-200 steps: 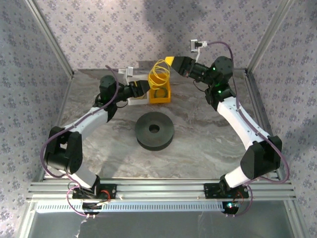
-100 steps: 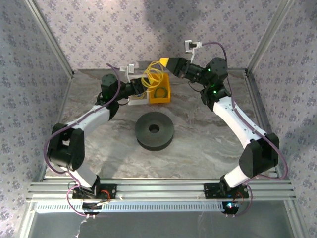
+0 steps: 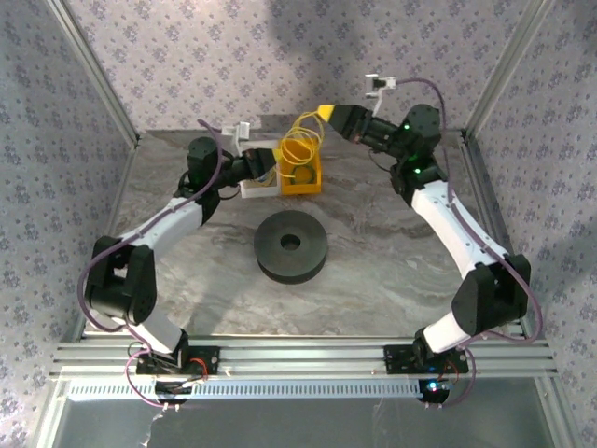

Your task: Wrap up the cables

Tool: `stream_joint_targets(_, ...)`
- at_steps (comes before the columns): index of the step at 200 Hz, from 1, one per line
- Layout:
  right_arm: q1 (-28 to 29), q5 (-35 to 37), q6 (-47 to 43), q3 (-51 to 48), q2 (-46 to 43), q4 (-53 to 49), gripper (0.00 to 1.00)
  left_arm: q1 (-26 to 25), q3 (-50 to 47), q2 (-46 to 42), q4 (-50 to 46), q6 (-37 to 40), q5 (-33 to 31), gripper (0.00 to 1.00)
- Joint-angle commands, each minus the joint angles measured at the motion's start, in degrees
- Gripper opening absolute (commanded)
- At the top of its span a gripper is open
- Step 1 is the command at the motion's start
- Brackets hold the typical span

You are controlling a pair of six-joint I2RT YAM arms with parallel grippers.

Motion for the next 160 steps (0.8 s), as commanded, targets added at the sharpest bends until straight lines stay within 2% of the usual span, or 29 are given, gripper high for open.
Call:
stream_joint_targets(1,-6.00,-1.29,-6.72,-1.63,-5.43,-6.27,0.00,4.38,0.90,-8.31,-17.87,10.10,-3.71,0.00)
stream_joint_targets(27,-12.91,0.03,-16.37,-2.69,-9.40,-19.54,0.00,10.71,4.25,-15.46,-40.47,22.13,-12.06,0.00)
stream_joint_targets(50,-18.11,4.26,-26.18,-3.65,-11.78,-31.60,0.00,19.51,5.44,-20.79,-50.84,25.64,-14.19,0.00)
stream_joint_targets(72,-23.21,7.29,-30.20,-6.49,-12.71,-36.43,0.00,28.39,6.05,-24.37,-56.00,26.95,-13.76,0.00)
stream_joint_targets(93,-27.47,10.50,-33.99,-8.94,-12.97,-40.16,0.00,34.85,7.70,-25.72,-59.67,28.23,-12.42,0.00)
stream_joint_targets(112,-30.89,14.65,-37.69,-10.40,-12.55,-43.59,0.00,39.22,9.16,-25.89,-61.12,28.43,-10.51,0.00)
stream_joint_targets(160,-40.47,17.03,-39.80,-15.28,-8.45,-44.52,0.00,46.30,13.07,-24.40,-63.41,28.78,-7.16,0.00)
